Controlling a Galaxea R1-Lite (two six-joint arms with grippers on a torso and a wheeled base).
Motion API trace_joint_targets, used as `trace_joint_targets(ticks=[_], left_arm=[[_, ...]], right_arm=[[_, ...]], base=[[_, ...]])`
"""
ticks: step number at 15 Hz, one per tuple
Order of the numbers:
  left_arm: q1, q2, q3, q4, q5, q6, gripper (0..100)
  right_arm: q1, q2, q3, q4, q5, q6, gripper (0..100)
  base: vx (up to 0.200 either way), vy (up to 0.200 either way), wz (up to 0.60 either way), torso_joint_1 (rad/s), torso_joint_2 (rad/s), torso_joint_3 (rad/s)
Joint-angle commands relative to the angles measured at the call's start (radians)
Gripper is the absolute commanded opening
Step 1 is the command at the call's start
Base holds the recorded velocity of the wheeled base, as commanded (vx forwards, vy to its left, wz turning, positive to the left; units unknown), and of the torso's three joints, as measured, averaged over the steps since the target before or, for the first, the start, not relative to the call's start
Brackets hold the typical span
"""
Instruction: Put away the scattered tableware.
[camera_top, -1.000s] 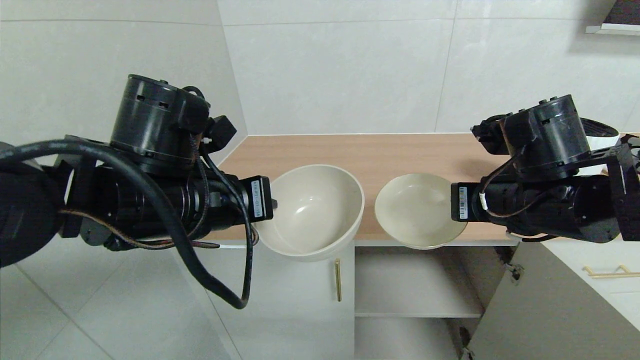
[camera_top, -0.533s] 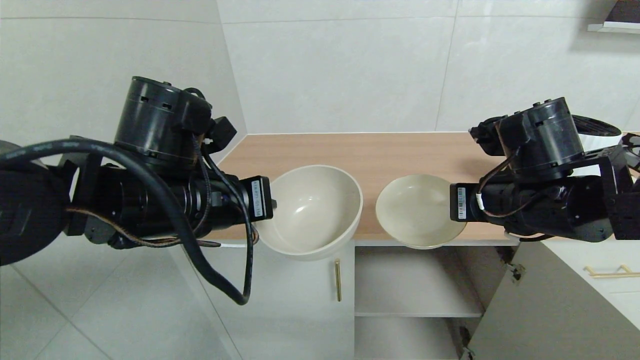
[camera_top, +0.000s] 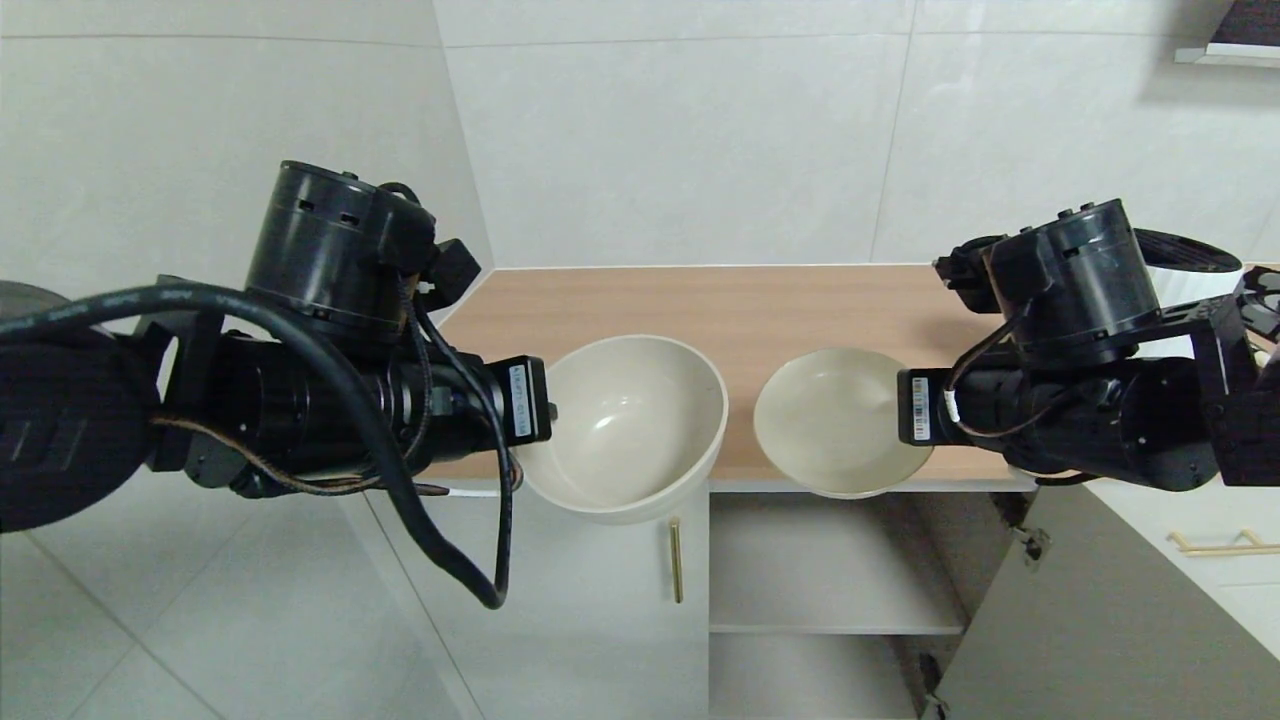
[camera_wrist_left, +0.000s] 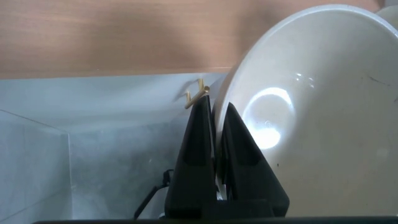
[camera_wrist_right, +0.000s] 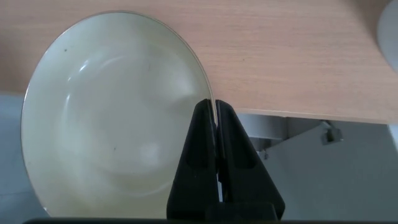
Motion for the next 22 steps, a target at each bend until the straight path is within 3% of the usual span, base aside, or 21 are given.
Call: trace_joint_targets(ticks=[1, 14, 22], left_arm=[[0.000, 0.004, 0.000, 0.000, 0.000, 0.000, 0], [0.004, 0.010, -0.002, -0.004, 0.000, 0.000, 0], [0.006, 0.013, -0.002, -0.004, 0.000, 0.000, 0]], right_arm=[[0.001, 0.007, 0.002, 0.001, -0.011, -0.005, 0], [0.064, 0.052, 0.032, 0.002, -0.017, -0.005, 0], [0.082, 0.096, 0.040, 0.001, -0.018, -0.004, 0]], base=[[0.000, 0.000, 0.00, -0.051, 0.13, 0.090], [0.000, 0.000, 0.00, -0.146, 0.44, 0.295], [0.000, 0.000, 0.00, -0.057, 0.38, 0.318]])
